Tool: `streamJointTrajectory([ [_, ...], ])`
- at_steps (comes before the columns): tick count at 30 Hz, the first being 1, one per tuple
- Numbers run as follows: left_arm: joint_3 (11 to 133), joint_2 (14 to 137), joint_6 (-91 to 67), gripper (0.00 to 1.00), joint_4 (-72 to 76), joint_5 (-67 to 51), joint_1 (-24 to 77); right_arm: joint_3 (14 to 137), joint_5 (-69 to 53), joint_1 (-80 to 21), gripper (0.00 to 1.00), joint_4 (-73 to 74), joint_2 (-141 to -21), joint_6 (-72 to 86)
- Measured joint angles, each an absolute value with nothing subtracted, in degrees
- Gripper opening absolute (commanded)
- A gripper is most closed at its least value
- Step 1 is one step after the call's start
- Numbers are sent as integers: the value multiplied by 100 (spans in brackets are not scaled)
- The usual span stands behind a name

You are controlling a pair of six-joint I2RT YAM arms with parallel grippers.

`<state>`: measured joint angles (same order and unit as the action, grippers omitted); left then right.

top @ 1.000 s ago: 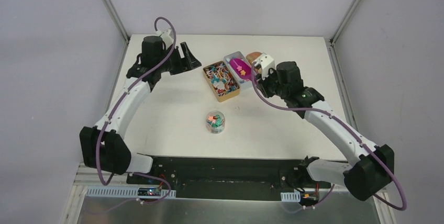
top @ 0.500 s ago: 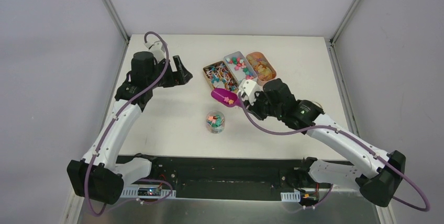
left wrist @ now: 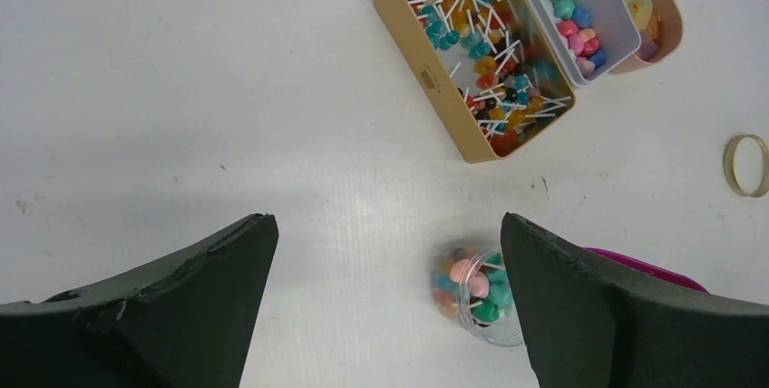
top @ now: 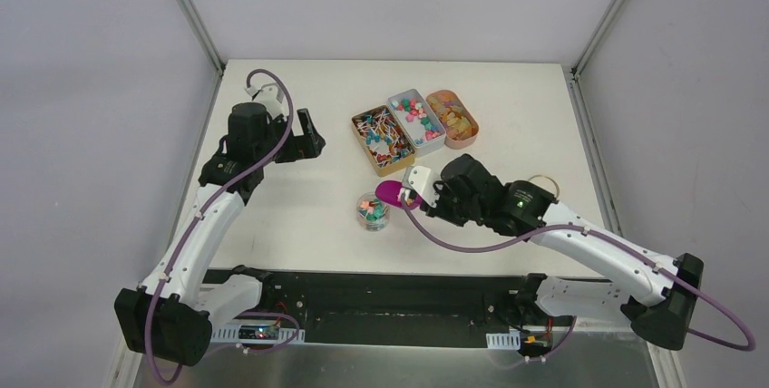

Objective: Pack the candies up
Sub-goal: Place the fake candies in the packing bottle.

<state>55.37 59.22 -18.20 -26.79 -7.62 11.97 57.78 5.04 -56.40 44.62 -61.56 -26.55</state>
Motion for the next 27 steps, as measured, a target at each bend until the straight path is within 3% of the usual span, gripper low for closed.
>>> streamJointTrajectory([
  [27, 5352, 5870, -1682, 99, -2757, -478, 1197, 7076, 2080, -7032, 0, 6038, -7247, -2670],
])
